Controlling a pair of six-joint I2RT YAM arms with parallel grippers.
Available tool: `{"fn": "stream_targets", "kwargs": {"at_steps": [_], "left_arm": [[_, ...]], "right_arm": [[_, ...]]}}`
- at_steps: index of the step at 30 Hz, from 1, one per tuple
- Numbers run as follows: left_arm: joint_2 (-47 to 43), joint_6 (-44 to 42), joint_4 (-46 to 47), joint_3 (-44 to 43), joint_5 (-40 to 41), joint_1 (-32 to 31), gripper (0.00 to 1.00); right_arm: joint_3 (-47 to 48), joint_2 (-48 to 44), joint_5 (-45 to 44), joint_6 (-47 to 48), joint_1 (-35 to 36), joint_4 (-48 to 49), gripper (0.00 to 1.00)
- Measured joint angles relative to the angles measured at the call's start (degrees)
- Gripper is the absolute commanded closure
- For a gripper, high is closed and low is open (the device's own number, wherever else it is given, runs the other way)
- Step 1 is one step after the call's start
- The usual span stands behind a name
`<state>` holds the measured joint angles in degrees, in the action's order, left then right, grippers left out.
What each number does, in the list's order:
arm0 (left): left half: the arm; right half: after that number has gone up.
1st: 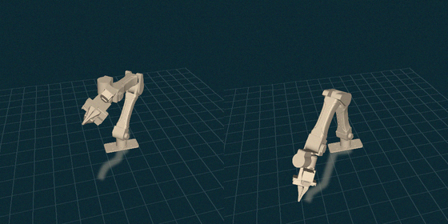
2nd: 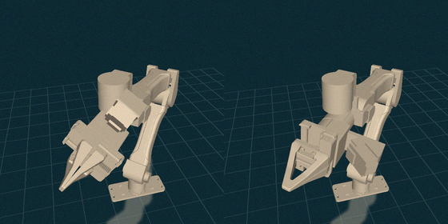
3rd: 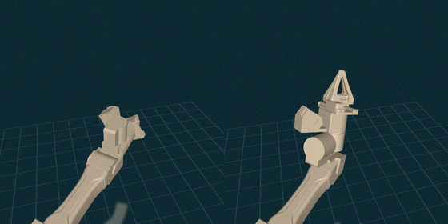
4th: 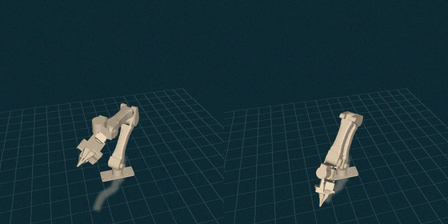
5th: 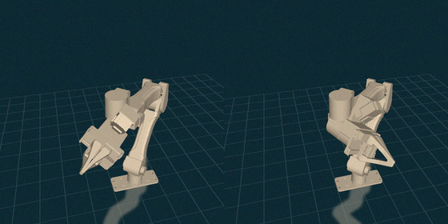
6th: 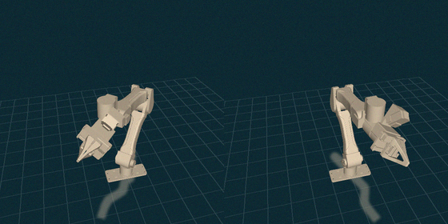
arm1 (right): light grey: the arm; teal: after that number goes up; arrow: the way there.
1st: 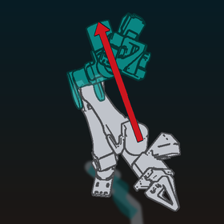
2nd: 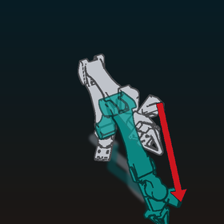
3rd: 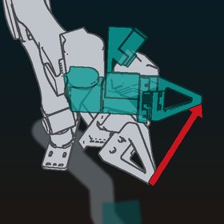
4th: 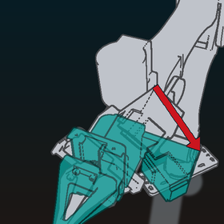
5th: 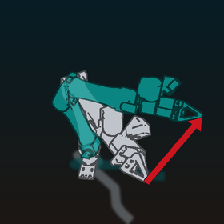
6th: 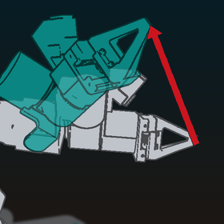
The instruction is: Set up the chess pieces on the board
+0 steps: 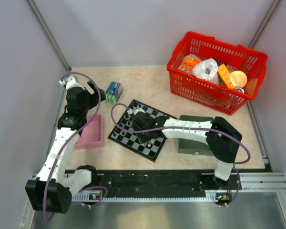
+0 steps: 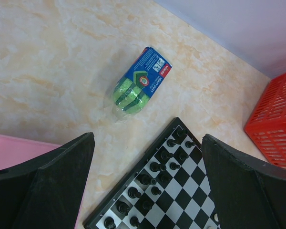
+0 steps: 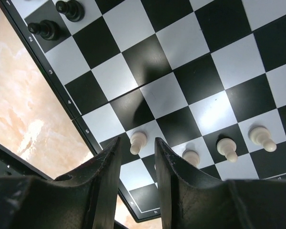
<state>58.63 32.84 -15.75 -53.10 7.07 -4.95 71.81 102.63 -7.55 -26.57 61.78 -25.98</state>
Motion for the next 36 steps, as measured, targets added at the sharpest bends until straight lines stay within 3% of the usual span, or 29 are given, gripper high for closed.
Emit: {"fn": "stream_targets", "kwargs": {"at_steps": [10,26,36], "left_arm": [[0.0,0.0,0.0,0.2,0.02,0.07,0.01],[-0.02,0.0,0.0,0.22,0.0,0.17,0.01],[0.0,0.02,0.0,0.22,-0.02,0.17,0.01]], "right_arm": [[0.72,2.91,2.51,0.0,0.0,-0.22,0.68],[1.42,4.09,2.73,0.04,0.0,-0.85,0.86],[1.42,4.07,2.73,0.68,0.09,-0.9,0.89]]}}
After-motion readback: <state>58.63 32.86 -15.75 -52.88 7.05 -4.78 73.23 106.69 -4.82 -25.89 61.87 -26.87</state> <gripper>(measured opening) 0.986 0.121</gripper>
